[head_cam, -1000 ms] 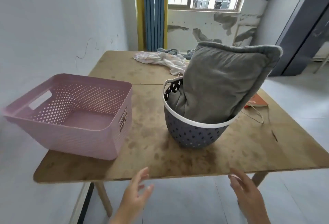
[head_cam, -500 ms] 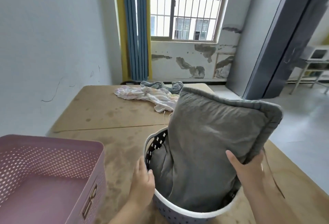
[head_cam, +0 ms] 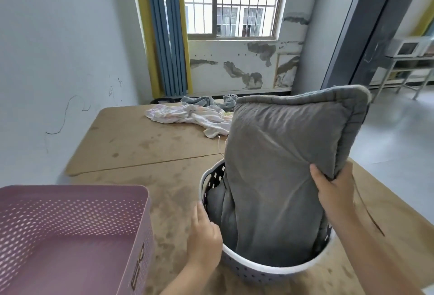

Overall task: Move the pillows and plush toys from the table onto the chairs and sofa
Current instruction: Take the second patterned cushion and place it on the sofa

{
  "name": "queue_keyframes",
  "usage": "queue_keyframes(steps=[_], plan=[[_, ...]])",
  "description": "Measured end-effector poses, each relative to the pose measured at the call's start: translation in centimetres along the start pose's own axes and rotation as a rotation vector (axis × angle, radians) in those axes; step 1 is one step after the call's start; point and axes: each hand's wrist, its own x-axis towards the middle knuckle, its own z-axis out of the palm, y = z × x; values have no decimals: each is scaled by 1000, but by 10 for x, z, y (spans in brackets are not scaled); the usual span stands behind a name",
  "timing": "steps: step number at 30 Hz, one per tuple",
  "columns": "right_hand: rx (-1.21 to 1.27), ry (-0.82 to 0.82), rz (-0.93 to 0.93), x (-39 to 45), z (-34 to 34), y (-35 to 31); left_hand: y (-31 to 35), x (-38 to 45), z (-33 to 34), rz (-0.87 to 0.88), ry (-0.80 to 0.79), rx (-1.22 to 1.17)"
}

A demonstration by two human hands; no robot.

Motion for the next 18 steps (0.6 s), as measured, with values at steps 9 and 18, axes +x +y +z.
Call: queue_keyframes(steps=[9, 18], plan=[[249, 135, 15, 16, 14, -20, -4, 0, 0, -7, 2, -93], [473, 135, 138, 66, -2, -12, 21, -1, 14, -78, 55, 12]])
